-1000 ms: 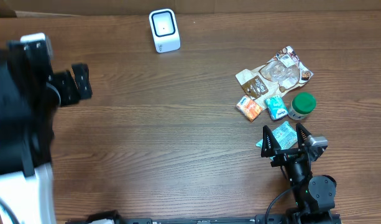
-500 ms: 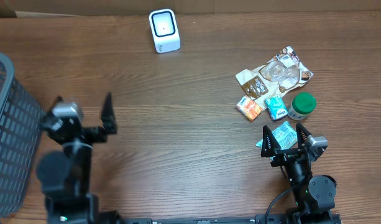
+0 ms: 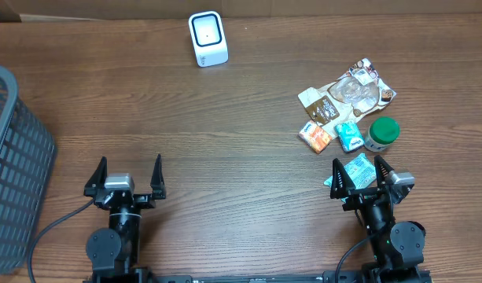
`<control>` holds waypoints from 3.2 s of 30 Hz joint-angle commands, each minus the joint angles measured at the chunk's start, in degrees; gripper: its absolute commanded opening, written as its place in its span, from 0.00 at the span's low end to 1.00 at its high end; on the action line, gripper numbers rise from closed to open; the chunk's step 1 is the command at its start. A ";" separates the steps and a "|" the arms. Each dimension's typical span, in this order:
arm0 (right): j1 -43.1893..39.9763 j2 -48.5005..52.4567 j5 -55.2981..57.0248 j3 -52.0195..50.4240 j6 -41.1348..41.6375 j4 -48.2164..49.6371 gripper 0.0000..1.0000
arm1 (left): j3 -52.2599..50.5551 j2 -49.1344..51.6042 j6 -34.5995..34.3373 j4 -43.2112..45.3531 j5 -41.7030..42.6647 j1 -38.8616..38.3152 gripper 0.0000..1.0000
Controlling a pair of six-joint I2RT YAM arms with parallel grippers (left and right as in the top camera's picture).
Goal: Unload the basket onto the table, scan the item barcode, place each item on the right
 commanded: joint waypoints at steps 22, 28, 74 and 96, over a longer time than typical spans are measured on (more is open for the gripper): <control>-0.20 -0.61 -0.04 -0.61 0.09 0.33 1.00 | -1.46 -5.07 1.29 -8.00 -1.22 -0.74 1.00; -0.20 -0.61 -0.04 -0.59 0.09 0.33 1.00 | -1.46 -5.07 1.29 -8.00 -1.22 -0.74 1.00; -0.20 -0.61 -0.04 -0.59 0.09 0.33 1.00 | -1.46 -5.07 1.29 -8.00 -1.22 -0.74 1.00; -0.20 -0.61 -0.04 -0.61 0.09 0.33 1.00 | -1.46 -5.07 1.29 -8.00 -1.22 -0.74 1.00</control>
